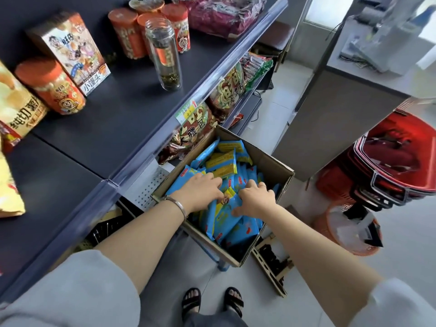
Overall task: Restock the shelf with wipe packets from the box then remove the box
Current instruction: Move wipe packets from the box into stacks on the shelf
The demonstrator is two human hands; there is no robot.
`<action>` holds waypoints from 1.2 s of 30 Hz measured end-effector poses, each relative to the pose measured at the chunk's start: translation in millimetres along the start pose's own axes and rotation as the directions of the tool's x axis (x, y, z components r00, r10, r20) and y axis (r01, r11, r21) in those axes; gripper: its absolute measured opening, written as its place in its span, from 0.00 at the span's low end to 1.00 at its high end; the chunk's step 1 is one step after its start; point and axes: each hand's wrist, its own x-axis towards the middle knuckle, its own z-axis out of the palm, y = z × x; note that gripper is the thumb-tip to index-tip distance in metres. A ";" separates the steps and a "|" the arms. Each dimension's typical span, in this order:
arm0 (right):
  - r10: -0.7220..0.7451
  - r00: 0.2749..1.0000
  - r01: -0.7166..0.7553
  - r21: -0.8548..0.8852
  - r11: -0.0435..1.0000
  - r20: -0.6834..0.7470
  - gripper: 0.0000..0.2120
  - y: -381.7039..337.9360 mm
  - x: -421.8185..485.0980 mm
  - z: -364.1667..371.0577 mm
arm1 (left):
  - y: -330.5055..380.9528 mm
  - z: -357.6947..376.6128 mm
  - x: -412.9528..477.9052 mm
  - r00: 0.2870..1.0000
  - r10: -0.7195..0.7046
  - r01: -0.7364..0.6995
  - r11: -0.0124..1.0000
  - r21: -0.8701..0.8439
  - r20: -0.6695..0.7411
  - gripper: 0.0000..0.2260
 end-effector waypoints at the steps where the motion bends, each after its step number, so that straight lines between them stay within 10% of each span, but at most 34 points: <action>1: 0.013 1.000 -0.013 0.023 1.000 -0.011 0.22 -2.9 -1.4 0.7 | -0.4 -0.1 -0.6 1.000 0.007 -0.007 1.000 0.008 -0.011 0.15; 8: 0.071 0.994 -0.061 0.114 0.992 -0.088 0.13 -12.8 -11.7 -13.9 | -16.5 -10.4 -12.2 0.986 0.122 -0.117 0.992 0.049 -0.112 0.12; 23: 0.253 0.830 0.077 0.553 0.830 -0.496 0.16 -8.3 -81.2 -114.0 | -48.1 -120.0 -72.1 0.923 -0.193 0.076 0.939 -0.336 -0.333 0.06; 36: 0.258 0.788 0.475 0.819 0.321 -0.558 0.08 -38.4 -113.7 -164.9 | -40.8 -167.4 -178.6 0.703 -0.500 0.162 0.805 -0.571 -0.506 0.05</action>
